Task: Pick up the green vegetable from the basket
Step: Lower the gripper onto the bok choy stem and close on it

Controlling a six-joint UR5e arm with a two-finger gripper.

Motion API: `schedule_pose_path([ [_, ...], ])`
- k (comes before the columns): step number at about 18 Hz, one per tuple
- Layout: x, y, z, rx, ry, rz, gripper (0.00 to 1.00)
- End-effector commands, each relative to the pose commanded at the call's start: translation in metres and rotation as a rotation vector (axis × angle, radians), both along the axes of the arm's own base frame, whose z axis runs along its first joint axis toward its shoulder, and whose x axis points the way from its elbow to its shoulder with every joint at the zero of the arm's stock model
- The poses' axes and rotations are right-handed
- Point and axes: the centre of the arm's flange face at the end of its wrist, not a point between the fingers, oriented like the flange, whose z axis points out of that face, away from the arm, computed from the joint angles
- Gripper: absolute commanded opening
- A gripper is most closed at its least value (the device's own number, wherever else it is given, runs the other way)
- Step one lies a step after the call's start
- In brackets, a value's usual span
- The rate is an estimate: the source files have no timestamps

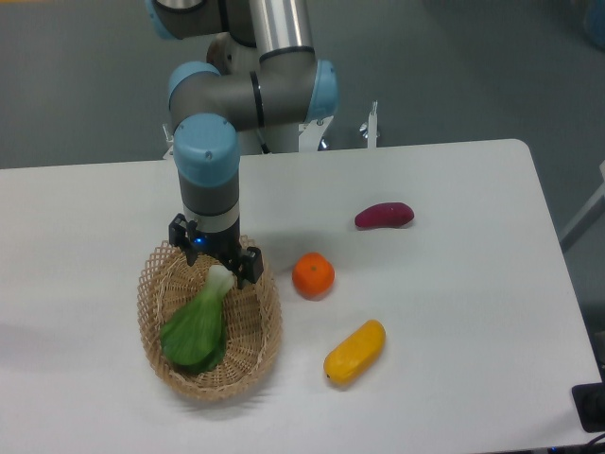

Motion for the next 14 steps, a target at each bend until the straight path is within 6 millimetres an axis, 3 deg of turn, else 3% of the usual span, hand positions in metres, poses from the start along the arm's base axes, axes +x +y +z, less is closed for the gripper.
schedule_pose_path([
  [4, 0.005, 0.003, -0.018, -0.010, 0.025, -0.012, 1.00],
  [12, 0.009, 0.006, -0.029, -0.025, 0.044, -0.020, 0.99],
  [14, 0.009, 0.006, -0.035, -0.035, 0.041, -0.022, 0.83],
])
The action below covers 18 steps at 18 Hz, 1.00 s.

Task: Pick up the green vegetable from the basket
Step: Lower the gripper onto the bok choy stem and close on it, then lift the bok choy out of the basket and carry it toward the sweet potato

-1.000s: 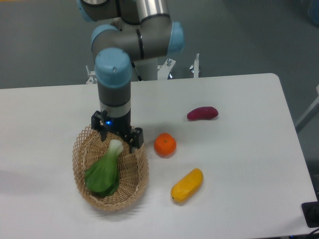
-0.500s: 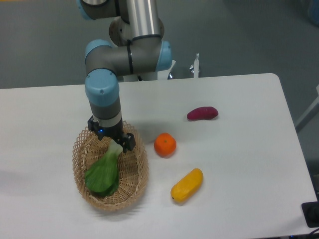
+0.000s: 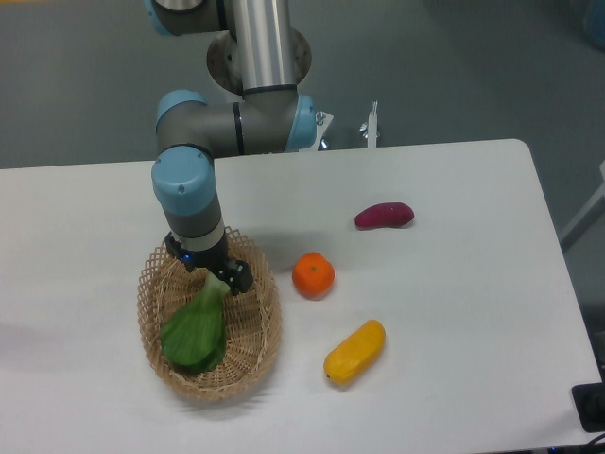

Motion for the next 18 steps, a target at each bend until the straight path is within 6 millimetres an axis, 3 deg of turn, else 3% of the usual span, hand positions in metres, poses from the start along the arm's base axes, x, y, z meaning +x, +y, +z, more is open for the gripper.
schedule_pose_path([
  [3, 0.000, 0.000, 0.002, 0.000, 0.006, -0.001, 0.56],
  [6, 0.000, 0.000, 0.004, 0.003, 0.007, -0.006, 0.41],
  [14, -0.005, 0.003, 0.015, 0.020, 0.022, -0.012, 0.32],
  [16, -0.014, 0.000, 0.027, 0.039, 0.035, -0.012, 0.32],
  [18, -0.029, -0.001, 0.052, 0.077, 0.061, -0.018, 0.32],
])
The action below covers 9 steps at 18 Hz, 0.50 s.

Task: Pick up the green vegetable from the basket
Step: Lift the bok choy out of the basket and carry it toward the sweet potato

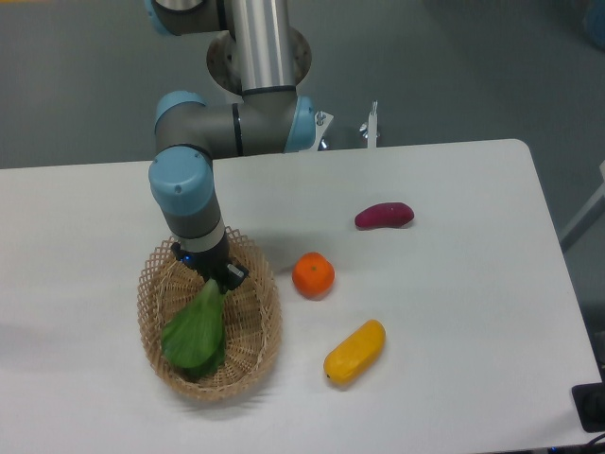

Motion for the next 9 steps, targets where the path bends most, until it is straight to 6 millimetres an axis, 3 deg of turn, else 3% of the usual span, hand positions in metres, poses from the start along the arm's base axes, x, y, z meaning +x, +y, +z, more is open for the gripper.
schedule_pose_path([
  [5, -0.050, -0.008, 0.055, 0.075, 0.059, 0.012, 0.32],
  [9, -0.096, -0.037, 0.084, 0.090, 0.086, -0.001, 0.32],
])
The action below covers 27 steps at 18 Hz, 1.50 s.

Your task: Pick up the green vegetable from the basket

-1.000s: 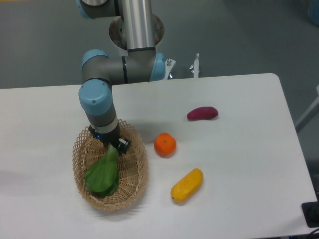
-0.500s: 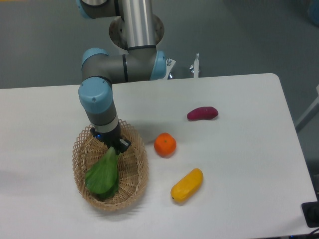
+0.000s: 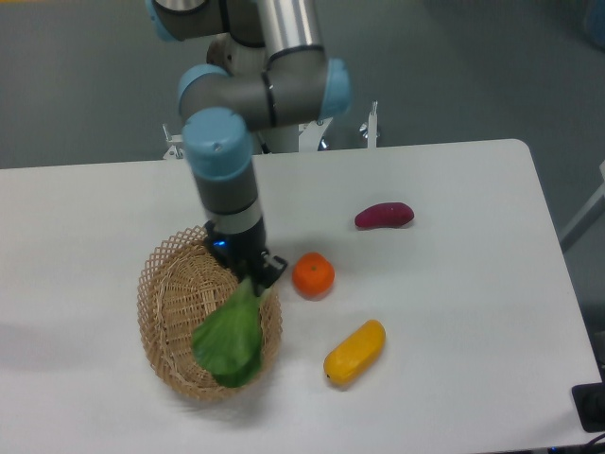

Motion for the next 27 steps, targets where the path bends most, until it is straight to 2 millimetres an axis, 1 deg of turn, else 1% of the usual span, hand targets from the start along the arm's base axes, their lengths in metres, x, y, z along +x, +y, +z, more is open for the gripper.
schedule_pose_path([
  [3, -0.038, -0.030, 0.018, 0.007, -0.021, -0.020, 0.32],
  [5, -0.058, -0.048, 0.027, -0.005, -0.026, -0.043, 0.32],
  [7, -0.077, -0.069, 0.028, -0.029, -0.029, -0.072, 0.32],
  [8, -0.083, -0.078, 0.033, -0.035, -0.027, -0.082, 0.32],
  [11, -0.097, -0.095, 0.035, -0.050, -0.025, -0.108, 0.31],
  [15, -0.104, -0.101, 0.036, -0.050, -0.023, -0.105, 0.31],
  [27, -0.106, -0.099, 0.040, -0.027, -0.023, -0.106, 0.29],
])
